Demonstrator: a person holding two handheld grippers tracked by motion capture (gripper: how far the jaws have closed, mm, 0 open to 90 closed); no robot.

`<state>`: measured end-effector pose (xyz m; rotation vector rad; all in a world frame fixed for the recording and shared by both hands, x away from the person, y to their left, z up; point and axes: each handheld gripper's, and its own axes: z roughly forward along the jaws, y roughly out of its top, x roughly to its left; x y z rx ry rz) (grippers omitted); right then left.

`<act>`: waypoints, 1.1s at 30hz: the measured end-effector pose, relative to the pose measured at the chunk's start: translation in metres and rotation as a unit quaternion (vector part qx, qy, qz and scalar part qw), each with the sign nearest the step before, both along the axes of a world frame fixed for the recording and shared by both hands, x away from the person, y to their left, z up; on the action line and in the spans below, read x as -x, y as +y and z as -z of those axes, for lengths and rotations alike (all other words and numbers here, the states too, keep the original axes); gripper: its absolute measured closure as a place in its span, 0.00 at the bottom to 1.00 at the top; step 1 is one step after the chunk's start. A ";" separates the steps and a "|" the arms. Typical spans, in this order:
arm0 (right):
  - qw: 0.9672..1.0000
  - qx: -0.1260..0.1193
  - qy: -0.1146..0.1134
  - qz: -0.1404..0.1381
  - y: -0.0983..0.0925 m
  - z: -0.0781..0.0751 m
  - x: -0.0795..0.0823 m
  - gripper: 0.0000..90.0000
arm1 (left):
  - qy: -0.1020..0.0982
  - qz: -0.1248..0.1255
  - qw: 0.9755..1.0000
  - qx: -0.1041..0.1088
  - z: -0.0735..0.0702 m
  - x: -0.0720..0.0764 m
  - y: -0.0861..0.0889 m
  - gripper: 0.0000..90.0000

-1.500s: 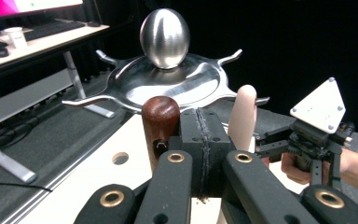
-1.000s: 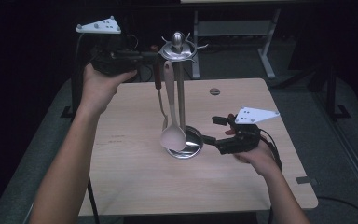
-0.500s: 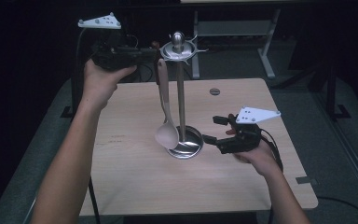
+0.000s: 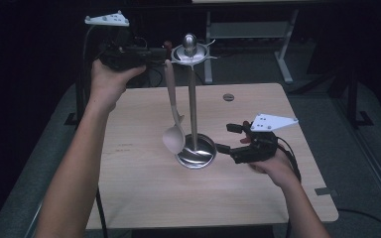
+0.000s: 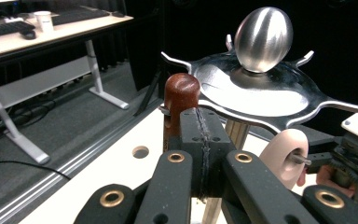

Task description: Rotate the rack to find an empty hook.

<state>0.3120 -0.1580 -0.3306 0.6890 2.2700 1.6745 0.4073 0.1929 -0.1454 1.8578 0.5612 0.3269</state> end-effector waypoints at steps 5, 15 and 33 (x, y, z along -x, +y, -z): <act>1.000 0.007 0.007 0.005 -0.001 0.001 -0.001 0.26 | -0.005 -0.002 1.000 -0.004 -0.001 0.007 0.007 1.00; 0.997 0.051 0.053 0.017 0.004 0.006 -0.006 0.26 | 0.001 -0.025 0.999 -0.042 0.022 0.026 0.027 0.96; 0.980 0.124 0.115 0.109 -0.010 0.030 -0.023 0.29 | 0.045 -0.055 0.988 -0.137 0.118 0.068 0.047 0.61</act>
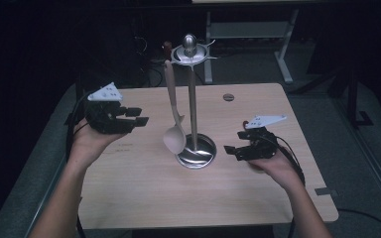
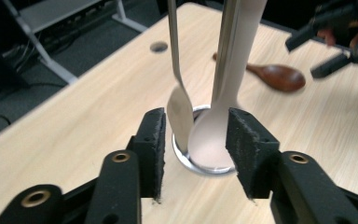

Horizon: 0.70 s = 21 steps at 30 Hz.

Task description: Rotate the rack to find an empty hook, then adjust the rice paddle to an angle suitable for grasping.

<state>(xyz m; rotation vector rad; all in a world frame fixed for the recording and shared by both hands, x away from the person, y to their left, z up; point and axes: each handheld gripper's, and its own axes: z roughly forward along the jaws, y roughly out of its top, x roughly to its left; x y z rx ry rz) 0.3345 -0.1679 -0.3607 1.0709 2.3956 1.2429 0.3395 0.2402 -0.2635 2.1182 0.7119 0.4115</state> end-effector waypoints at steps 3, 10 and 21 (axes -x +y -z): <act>0.999 0.021 0.004 0.027 -0.007 0.004 -0.004 0.36 | 0.016 -0.004 1.000 -0.009 0.025 0.006 0.005 0.57; 0.994 0.045 0.023 0.099 -0.033 0.017 -0.027 0.72 | 0.055 -0.005 0.998 -0.022 0.079 0.012 0.014 0.44; 0.980 0.090 0.062 0.166 -0.058 0.060 -0.078 1.00 | 0.097 -0.007 0.995 -0.027 0.141 0.027 0.016 0.30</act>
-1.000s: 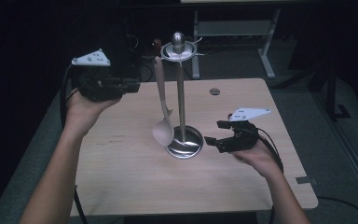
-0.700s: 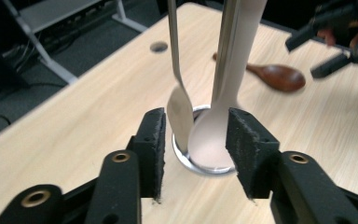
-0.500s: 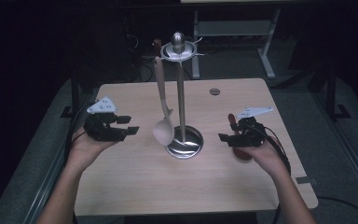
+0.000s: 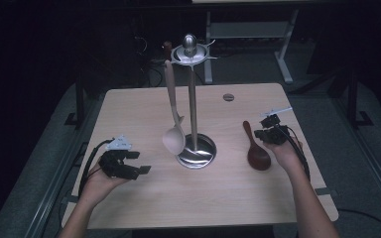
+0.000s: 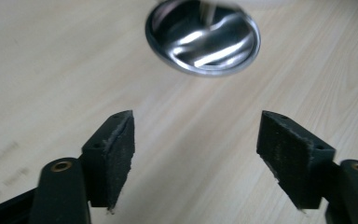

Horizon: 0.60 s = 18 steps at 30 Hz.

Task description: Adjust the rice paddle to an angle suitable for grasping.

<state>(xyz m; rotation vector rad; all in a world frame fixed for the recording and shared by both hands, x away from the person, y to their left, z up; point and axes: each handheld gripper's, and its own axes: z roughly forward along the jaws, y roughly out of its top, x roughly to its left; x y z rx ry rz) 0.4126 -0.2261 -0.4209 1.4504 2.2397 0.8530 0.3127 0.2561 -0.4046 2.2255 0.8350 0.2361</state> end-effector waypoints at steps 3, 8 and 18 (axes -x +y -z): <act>1.000 0.006 0.006 0.012 -0.003 0.012 -0.016 1.00 | 0.000 -0.002 1.000 0.001 0.010 0.004 -0.003 0.29; 1.000 0.016 0.011 0.012 -0.001 0.028 -0.038 1.00 | 0.014 0.000 1.000 -0.009 0.023 0.004 -0.005 0.29; 1.000 0.002 0.029 -0.004 0.007 0.041 -0.047 1.00 | 0.016 -0.010 1.000 -0.013 0.030 0.002 0.005 0.25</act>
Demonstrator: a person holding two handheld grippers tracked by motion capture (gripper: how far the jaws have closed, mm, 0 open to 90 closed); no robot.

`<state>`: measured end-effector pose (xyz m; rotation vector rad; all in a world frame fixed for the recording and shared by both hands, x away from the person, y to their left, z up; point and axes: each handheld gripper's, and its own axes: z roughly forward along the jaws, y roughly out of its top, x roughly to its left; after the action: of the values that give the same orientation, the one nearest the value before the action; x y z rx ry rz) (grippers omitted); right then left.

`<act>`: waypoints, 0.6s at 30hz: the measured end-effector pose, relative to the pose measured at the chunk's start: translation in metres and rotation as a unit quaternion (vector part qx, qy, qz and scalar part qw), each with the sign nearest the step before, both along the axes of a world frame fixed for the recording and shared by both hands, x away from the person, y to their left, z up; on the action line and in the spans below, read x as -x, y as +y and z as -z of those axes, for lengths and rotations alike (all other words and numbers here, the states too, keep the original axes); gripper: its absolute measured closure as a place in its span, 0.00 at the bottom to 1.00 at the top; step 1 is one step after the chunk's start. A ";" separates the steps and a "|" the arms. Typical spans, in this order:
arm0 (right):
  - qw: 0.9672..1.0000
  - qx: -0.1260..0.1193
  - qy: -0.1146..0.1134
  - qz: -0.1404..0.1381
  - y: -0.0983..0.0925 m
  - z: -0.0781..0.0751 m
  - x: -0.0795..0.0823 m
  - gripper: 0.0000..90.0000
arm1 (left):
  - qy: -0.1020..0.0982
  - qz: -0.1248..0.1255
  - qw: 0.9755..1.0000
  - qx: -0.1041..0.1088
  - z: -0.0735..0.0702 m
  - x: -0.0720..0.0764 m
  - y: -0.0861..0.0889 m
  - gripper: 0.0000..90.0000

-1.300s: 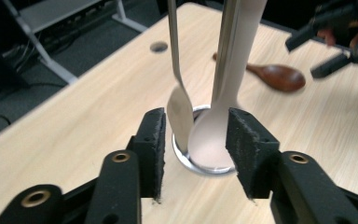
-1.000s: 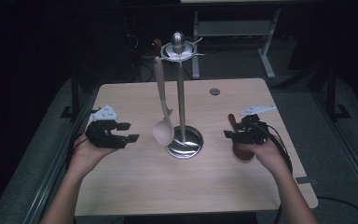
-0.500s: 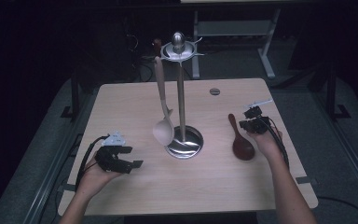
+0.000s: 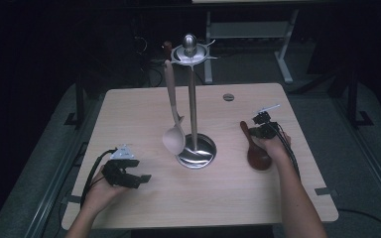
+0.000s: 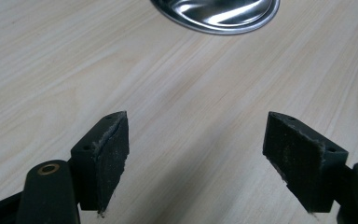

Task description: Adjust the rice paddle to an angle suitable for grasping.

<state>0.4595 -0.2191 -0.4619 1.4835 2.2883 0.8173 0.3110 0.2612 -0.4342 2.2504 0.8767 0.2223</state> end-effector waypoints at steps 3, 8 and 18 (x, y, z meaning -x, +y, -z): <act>1.000 -0.005 0.002 -0.018 0.004 0.000 0.002 1.00 | 0.008 0.002 1.000 -0.001 0.001 0.000 -0.001 0.25; 0.998 -0.008 0.002 -0.056 0.012 -0.001 0.004 1.00 | 0.003 0.005 1.000 0.001 0.000 0.000 -0.001 0.25; 0.995 -0.014 0.011 -0.094 0.021 -0.001 0.008 1.00 | 0.007 0.003 1.000 0.003 0.002 0.000 0.000 0.24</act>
<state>0.4518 -0.1980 -0.4613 1.3101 2.4703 0.8905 0.3108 0.2612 -0.4365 2.2515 0.8781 0.2008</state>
